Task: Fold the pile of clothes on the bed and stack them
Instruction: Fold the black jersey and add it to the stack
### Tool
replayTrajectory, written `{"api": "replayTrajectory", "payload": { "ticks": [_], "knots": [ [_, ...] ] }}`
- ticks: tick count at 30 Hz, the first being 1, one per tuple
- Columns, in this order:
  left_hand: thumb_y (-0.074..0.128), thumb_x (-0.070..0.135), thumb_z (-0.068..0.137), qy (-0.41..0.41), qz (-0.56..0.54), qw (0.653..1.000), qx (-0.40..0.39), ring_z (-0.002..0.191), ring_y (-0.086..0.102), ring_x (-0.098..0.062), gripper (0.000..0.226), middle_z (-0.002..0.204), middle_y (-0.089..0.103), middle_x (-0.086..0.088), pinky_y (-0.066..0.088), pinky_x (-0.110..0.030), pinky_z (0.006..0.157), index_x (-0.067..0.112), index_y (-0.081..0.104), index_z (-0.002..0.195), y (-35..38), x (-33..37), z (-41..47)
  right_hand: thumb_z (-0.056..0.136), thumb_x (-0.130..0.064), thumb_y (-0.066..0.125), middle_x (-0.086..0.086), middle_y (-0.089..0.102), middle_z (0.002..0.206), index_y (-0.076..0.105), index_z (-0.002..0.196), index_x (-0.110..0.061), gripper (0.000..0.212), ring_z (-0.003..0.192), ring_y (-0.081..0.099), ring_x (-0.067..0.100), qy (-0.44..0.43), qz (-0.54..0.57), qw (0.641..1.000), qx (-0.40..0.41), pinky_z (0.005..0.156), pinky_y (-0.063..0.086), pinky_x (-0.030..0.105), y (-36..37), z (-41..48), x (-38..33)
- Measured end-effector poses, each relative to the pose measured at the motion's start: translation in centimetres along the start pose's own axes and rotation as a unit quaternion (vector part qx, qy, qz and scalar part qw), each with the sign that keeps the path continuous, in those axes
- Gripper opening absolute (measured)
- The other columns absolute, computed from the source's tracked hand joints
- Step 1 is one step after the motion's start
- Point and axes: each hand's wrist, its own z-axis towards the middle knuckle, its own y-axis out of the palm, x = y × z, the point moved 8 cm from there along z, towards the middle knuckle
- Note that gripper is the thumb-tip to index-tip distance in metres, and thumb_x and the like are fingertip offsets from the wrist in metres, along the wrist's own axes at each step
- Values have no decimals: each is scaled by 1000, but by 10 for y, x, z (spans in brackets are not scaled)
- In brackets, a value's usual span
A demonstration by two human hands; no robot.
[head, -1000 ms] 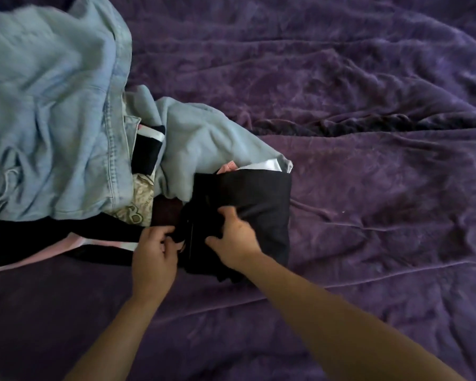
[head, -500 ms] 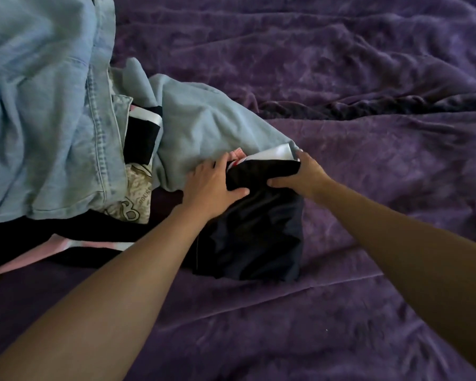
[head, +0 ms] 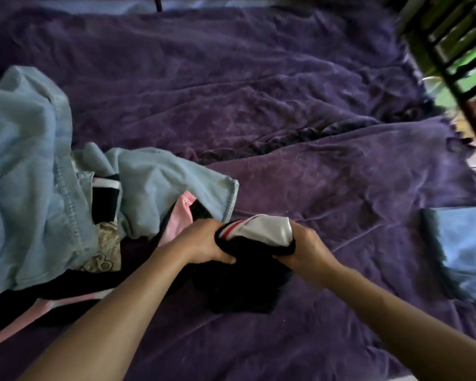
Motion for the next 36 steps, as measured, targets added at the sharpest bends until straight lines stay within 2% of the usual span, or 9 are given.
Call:
{"api": "replayTrajectory", "payload": {
  "ticks": [2, 4, 7, 14, 20, 25, 27, 30, 36],
  "knots": [
    [85, 46, 56, 22, -15, 999, 44, 83, 58, -7, 38, 84, 60, 17, 45, -22, 70, 34, 60, 81, -4, 40, -6, 67, -9, 80, -9, 66, 110, 63, 120, -15, 55, 102, 62, 7, 26, 9, 1000, 14, 85, 47, 16, -35, -15, 7],
    [82, 43, 60, 53, -10, 995, 84, 89, 60, -10, 41, 92, 60, 14, 48, -29, 77, 31, 62, 94, -8, 87, -4, 69, -10, 80, 0, 68, 107, 65, 115, -13, 48, 100, 65, 16, 42, 20, 998, 44, 85, 52, 34, -77, -27, 17],
    [80, 41, 65, 102, 22, 985, 141, 88, 62, -19, 42, 91, 60, 6, 48, -37, 78, 21, 60, 95, -11, 167, 10, 69, -5, 76, 6, 67, 98, 67, 103, -9, 35, 91, 66, 21, 39, 13, 994, 100, 79, 53, 43, -149, -43, 37],
    [79, 45, 68, 167, 77, 960, 210, 98, 56, -28, 46, 100, 61, -2, 44, -42, 83, 16, 57, 96, 17, 346, 81, 64, 0, 76, 9, 68, 96, 69, 99, -9, 36, 91, 68, 26, 38, -32, 980, 192, 76, 54, 42, -315, -68, 128],
    [85, 32, 65, 130, -41, 966, 219, 82, 64, -25, 39, 84, 68, 0, 44, -34, 65, 16, 56, 86, 57, 462, 169, 67, -3, 74, 6, 67, 107, 68, 110, -10, 44, 100, 63, 20, 12, -63, 984, 165, 81, 46, 24, -443, -57, 219],
    [86, 25, 64, 126, -130, 964, 193, 86, 64, -20, 39, 91, 70, 1, 49, -33, 74, 15, 60, 91, 88, 540, 247, 68, -11, 77, -14, 60, 85, 64, 94, -26, 32, 75, 51, -1, 15, -75, 985, 152, 61, 35, 10, -533, -44, 282],
    [87, 22, 64, 119, -167, 963, 172, 87, 63, -16, 39, 93, 70, 1, 49, -30, 76, 17, 62, 93, 99, 554, 279, 68, -14, 80, -23, 54, 75, 54, 86, -36, 38, 64, 48, -1, 49, -75, 987, 137, 56, 34, 7, -553, -31, 313],
    [88, 21, 63, 73, -207, 968, 125, 84, 62, -8, 40, 91, 69, 7, 47, -22, 74, 18, 64, 94, 123, 553, 332, 66, -14, 81, -19, 54, 73, 52, 84, -30, 38, 76, 55, 13, 102, -86, 986, 96, 56, 35, 20, -558, -2, 365],
    [81, 27, 72, -76, -234, 958, 148, 99, 64, -23, 42, 106, 68, -4, 52, -37, 89, 15, 62, 107, 162, 502, 411, 72, -11, 70, 14, 62, 115, 44, 135, -21, 69, 107, 58, 33, 144, -120, 978, 93, 83, 46, 35, -528, 66, 448]
  ]
}}
